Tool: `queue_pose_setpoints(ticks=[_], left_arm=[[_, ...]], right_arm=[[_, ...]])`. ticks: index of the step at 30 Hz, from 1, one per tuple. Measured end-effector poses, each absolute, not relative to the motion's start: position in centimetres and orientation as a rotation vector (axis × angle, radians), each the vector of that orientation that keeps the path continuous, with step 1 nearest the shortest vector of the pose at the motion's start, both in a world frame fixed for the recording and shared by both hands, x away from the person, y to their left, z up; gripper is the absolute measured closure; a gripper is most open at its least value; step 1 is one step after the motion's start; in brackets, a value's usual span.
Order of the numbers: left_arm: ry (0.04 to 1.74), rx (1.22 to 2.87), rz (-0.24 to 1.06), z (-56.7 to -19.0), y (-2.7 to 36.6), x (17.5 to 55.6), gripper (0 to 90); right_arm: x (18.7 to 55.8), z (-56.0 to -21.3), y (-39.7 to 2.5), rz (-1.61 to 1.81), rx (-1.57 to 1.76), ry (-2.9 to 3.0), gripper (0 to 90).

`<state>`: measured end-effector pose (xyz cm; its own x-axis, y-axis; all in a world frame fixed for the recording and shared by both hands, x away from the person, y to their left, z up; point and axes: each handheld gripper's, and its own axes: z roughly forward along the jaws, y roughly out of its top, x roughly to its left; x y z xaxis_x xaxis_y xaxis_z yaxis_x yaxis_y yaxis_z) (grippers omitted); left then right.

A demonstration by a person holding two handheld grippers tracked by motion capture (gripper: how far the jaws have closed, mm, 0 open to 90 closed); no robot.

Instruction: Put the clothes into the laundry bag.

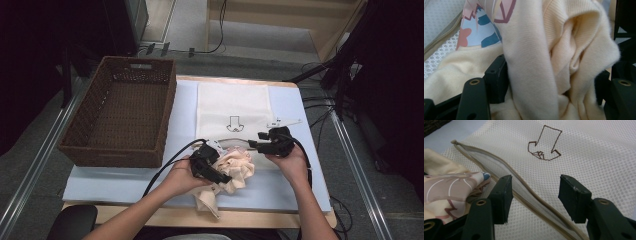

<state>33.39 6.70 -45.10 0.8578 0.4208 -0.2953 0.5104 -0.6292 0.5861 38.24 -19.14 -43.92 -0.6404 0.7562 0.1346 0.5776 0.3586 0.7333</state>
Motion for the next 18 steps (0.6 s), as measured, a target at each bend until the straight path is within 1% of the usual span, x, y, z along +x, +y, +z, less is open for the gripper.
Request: queue_pose_setpoints(ticks=[6, 9, 10, 16, 18], left_arm=[[0.637, 2.367, -0.113, -45.1, 6.5, 33.0, 36.0], [0.644, 2.361, -0.119, -45.2, 6.5, 33.0, 36.0], [0.644, 2.359, -0.124, -45.2, 6.5, 33.0, 36.1], [0.653, 2.349, -0.137, -45.3, 6.6, 33.1, 35.8], [0.645, 2.352, -0.131, -45.3, 6.6, 33.0, 35.7]], right_arm=[[38.4, -44.0, -17.4, 1.112, 1.146, 2.413, 43.8], [38.5, -44.2, -16.7, 1.103, 1.124, 2.437, 43.9], [38.5, -44.3, -16.5, 1.094, 1.122, 2.452, 45.4], [38.8, -44.6, -16.3, 1.084, 1.128, 2.464, 46.0], [38.9, -44.9, -16.0, 1.045, 1.130, 2.482, 47.6]])
